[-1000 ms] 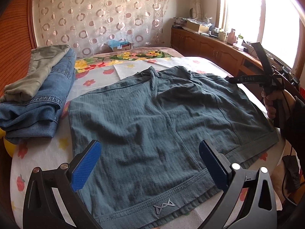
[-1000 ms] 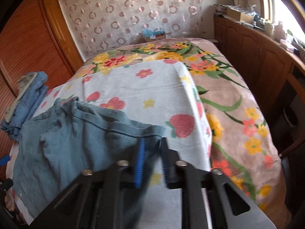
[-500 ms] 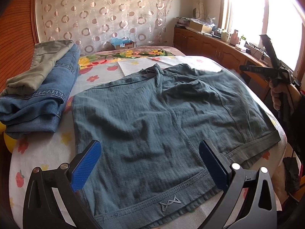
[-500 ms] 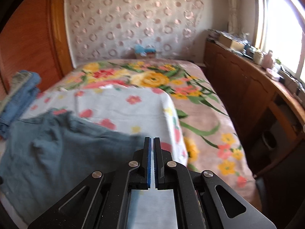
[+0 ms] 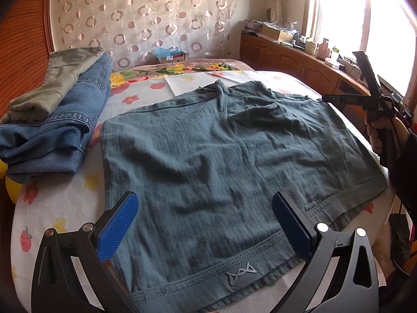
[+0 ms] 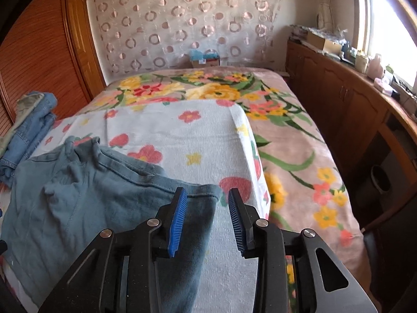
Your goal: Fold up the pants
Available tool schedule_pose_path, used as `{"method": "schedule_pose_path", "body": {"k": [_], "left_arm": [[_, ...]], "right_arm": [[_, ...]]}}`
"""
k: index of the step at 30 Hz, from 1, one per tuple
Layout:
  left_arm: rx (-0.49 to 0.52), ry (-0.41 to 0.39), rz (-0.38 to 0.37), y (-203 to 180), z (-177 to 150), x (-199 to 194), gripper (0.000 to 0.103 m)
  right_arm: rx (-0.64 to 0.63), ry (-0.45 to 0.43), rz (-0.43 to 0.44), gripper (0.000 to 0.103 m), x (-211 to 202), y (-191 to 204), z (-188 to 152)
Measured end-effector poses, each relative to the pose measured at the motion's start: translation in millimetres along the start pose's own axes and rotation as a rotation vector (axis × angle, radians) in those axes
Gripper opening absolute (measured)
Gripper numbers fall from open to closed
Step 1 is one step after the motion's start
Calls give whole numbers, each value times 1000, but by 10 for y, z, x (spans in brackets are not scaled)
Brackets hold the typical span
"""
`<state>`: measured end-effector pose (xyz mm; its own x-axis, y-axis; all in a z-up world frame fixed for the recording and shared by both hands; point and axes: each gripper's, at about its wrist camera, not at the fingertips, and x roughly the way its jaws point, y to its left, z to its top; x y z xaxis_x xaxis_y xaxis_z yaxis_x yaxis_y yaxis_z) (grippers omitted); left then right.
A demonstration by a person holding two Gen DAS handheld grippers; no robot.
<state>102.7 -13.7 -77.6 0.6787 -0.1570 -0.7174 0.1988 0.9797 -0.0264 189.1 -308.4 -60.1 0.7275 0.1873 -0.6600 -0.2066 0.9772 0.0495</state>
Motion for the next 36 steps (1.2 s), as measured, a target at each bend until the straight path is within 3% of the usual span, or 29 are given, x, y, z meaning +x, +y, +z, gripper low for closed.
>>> {"method": "schedule_pose_path", "body": {"k": [4, 5, 6, 9, 14, 19, 24, 28, 30, 32, 36], "left_arm": [[1, 17, 8, 23, -21, 42, 103], [1, 23, 10, 28, -32, 55, 103], [1, 27, 10, 31, -40, 65, 103], [3, 42, 16, 37, -62, 92, 103], [-1, 60, 16, 60, -81, 115, 103], [0, 70, 7, 69, -98, 135, 103], [1, 99, 3, 60, -123, 172, 103], [14, 106, 12, 23, -141, 188, 103], [15, 107, 14, 17, -143, 188, 103], [13, 107, 12, 21, -146, 177, 103], [-7, 82, -17, 76, -165, 60, 103]], "right_arm": [[6, 40, 2, 34, 165, -61, 81], [7, 51, 8, 26, 195, -46, 127], [7, 49, 14, 11, 188, -79, 135], [-8, 45, 30, 1, 146, -99, 216], [11, -12, -65, 0, 61, -260, 288], [-13, 14, -106, 0, 166, -251, 263], [22, 32, -82, 1, 193, -301, 292], [-4, 2, -78, 10, -52, -47, 319], [-26, -24, -68, 27, -200, 40, 235], [-51, -45, -36, 36, -313, 156, 79], [-123, -63, 61, 39, -565, 477, -246]]}}
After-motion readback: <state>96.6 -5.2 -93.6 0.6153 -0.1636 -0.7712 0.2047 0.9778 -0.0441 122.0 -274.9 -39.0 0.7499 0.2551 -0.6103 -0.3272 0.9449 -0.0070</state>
